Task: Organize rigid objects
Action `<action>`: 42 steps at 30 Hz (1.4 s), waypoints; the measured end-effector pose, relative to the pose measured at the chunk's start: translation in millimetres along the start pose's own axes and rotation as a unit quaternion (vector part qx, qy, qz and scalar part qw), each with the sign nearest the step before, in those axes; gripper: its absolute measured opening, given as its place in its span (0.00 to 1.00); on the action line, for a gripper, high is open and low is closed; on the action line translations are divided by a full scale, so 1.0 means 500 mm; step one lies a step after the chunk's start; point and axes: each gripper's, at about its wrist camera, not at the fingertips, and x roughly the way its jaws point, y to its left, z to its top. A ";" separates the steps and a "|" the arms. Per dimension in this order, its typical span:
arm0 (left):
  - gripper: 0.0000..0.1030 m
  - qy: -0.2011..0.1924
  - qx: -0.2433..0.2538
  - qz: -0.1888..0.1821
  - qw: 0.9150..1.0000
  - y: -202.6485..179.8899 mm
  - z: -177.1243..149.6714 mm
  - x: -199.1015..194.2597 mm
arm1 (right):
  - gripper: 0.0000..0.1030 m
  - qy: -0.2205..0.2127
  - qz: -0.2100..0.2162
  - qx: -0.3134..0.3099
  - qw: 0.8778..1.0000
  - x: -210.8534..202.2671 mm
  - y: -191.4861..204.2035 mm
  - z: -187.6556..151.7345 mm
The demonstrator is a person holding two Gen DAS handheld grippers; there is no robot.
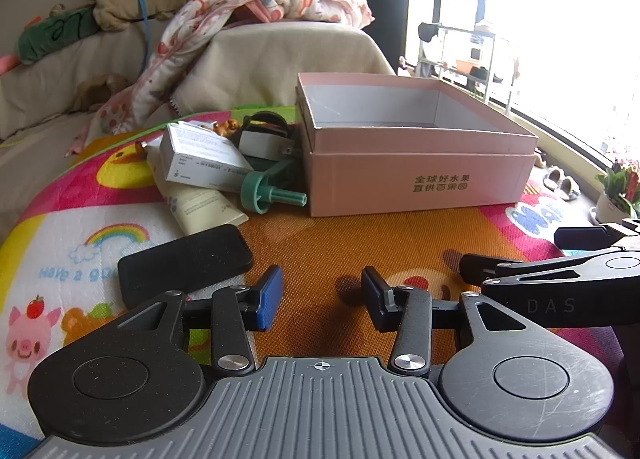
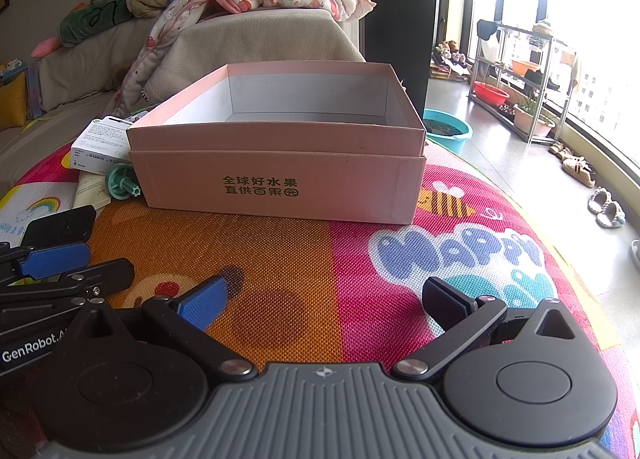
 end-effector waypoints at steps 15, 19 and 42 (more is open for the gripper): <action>0.46 0.000 0.001 0.001 1.000 -0.001 0.000 -0.002 | 1.00 0.000 0.000 0.000 1.000 0.001 0.001 0.001; 0.46 0.000 0.002 0.002 1.000 -0.002 0.000 -0.003 | 1.00 0.000 0.000 0.000 1.000 0.001 0.002 0.001; 0.44 0.022 0.068 -0.056 0.996 0.182 0.081 -0.028 | 1.00 0.053 0.013 -0.012 0.998 0.010 0.000 0.022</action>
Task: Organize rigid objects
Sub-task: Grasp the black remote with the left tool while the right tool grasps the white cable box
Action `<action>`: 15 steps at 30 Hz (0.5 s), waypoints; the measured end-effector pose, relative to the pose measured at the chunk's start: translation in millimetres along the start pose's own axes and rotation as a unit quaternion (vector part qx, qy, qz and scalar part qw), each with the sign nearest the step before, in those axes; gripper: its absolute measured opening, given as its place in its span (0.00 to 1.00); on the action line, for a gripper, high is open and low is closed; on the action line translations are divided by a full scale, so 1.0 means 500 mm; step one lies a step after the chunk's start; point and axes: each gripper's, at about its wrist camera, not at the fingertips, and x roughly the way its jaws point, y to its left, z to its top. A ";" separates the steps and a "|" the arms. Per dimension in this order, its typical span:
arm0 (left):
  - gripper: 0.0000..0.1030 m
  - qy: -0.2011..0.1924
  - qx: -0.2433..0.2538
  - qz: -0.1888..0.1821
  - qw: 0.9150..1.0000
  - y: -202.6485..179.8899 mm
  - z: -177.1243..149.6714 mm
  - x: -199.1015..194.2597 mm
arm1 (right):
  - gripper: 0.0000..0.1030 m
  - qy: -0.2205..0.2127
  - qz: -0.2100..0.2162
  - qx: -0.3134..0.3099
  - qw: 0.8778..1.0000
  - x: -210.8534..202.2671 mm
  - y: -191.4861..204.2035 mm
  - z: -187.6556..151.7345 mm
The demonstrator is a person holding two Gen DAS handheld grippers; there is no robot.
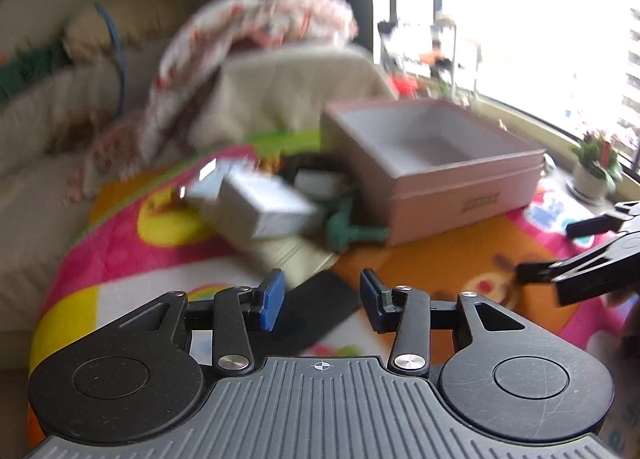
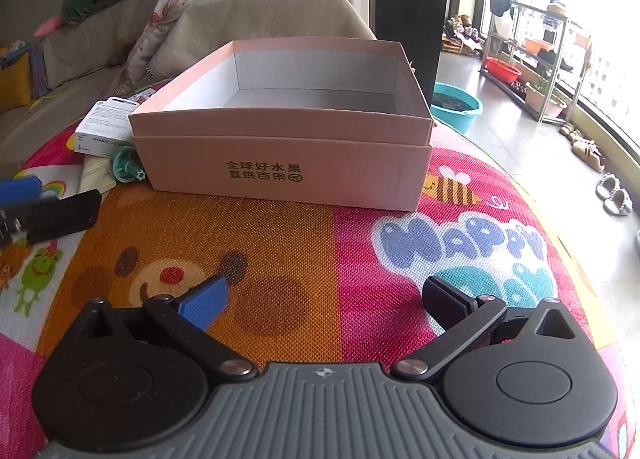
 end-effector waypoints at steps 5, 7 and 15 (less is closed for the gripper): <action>0.44 0.061 0.013 -0.069 0.996 0.061 0.012 0.048 | 1.00 -0.004 0.012 -0.008 1.000 -0.007 -0.006 -0.004; 0.44 0.069 0.035 -0.076 0.994 0.049 0.012 0.055 | 1.00 -0.005 0.018 -0.014 1.000 -0.010 -0.005 -0.007; 0.47 0.073 0.100 -0.090 0.988 -0.009 0.008 0.062 | 1.00 -0.017 0.020 -0.009 1.000 -0.013 -0.003 -0.012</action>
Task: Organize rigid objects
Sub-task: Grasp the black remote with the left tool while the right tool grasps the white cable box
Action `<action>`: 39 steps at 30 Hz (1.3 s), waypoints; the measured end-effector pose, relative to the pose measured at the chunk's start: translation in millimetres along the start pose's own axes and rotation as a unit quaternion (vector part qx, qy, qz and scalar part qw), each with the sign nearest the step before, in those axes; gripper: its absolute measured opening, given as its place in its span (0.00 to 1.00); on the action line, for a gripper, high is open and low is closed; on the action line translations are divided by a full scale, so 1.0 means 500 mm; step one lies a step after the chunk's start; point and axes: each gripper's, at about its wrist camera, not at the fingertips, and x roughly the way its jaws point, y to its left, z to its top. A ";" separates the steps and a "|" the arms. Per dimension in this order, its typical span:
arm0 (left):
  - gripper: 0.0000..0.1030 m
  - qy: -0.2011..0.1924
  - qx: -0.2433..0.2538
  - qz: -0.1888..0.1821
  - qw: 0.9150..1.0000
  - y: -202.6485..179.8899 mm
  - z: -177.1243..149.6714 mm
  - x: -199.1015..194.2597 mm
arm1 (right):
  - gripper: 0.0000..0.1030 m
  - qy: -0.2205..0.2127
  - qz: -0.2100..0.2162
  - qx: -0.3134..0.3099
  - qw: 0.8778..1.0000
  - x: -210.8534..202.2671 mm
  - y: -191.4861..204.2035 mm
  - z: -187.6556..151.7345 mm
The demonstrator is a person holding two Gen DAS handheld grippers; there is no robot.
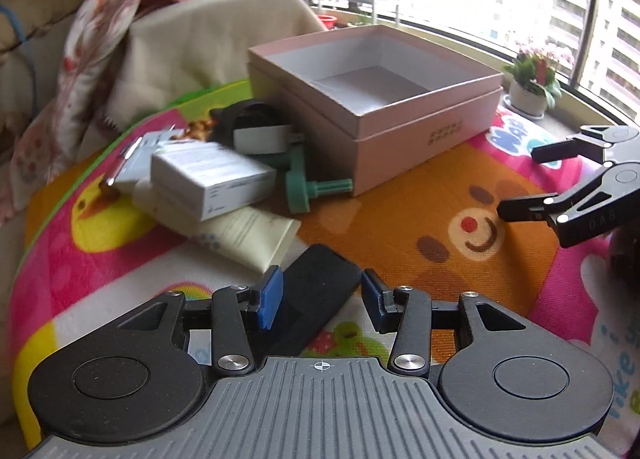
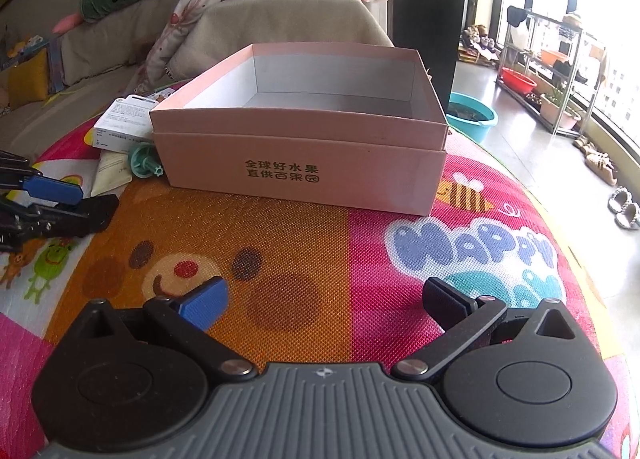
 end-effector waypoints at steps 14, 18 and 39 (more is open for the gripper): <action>0.53 -0.014 0.060 0.032 0.998 0.003 -0.022 -0.007 | 1.00 0.003 0.034 -0.028 0.999 -0.015 0.027 0.017; 0.53 -0.013 0.061 0.006 0.998 0.020 -0.012 0.006 | 1.00 -0.007 0.039 -0.044 0.998 -0.024 0.049 0.031; 0.42 -0.043 -0.140 0.071 0.987 0.066 -0.130 -0.087 | 0.84 -0.056 0.122 -0.164 0.977 0.061 0.335 0.260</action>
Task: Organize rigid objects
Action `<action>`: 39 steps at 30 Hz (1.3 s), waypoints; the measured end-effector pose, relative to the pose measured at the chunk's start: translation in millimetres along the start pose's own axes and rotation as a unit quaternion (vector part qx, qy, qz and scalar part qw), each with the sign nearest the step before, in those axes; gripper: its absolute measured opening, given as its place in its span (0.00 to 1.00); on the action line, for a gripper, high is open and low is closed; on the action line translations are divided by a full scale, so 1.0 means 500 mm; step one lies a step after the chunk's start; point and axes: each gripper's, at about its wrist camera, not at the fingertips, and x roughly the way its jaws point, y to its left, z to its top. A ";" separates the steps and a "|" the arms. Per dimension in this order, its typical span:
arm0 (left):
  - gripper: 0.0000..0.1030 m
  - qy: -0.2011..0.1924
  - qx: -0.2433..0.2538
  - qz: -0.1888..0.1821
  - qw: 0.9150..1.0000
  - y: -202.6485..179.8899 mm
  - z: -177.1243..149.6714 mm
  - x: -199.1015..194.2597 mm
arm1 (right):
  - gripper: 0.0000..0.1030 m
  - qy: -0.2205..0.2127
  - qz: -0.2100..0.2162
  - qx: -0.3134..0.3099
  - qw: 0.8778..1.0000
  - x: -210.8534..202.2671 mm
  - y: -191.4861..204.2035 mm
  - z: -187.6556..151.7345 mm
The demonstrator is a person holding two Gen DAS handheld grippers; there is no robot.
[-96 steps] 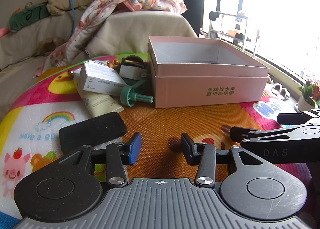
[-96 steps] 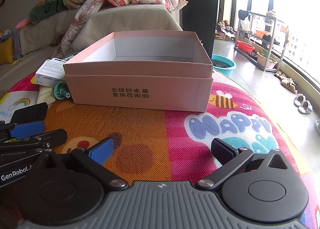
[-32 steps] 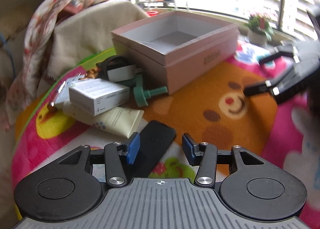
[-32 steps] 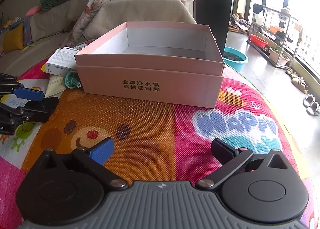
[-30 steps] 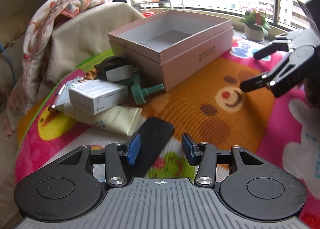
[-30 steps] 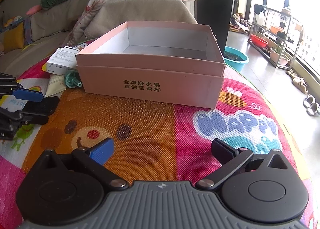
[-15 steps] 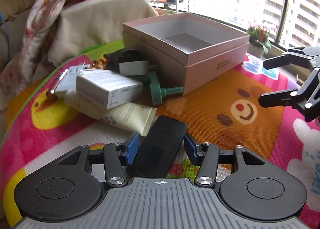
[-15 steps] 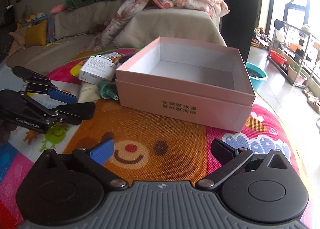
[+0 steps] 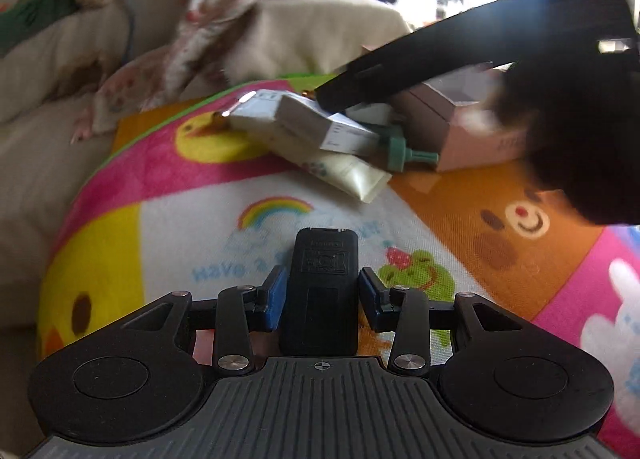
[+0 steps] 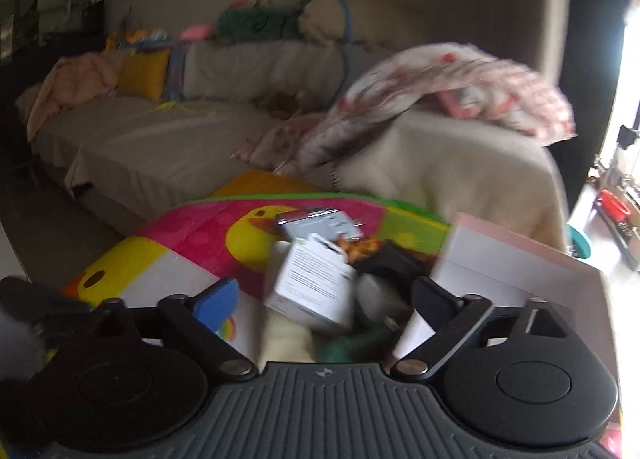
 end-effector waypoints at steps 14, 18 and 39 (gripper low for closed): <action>0.42 -0.023 -0.065 -0.026 0.997 0.027 -0.021 -0.013 | 0.51 0.078 0.082 0.038 0.993 0.039 -0.003 -0.040; 0.42 -0.025 -0.072 -0.028 0.997 0.036 -0.025 -0.017 | 0.51 0.088 0.103 0.037 0.990 -0.039 -0.008 -0.090; 0.42 -0.017 0.030 0.024 0.999 -0.060 -0.055 -0.044 | 0.67 0.087 0.036 0.028 0.995 -0.078 -0.062 -0.183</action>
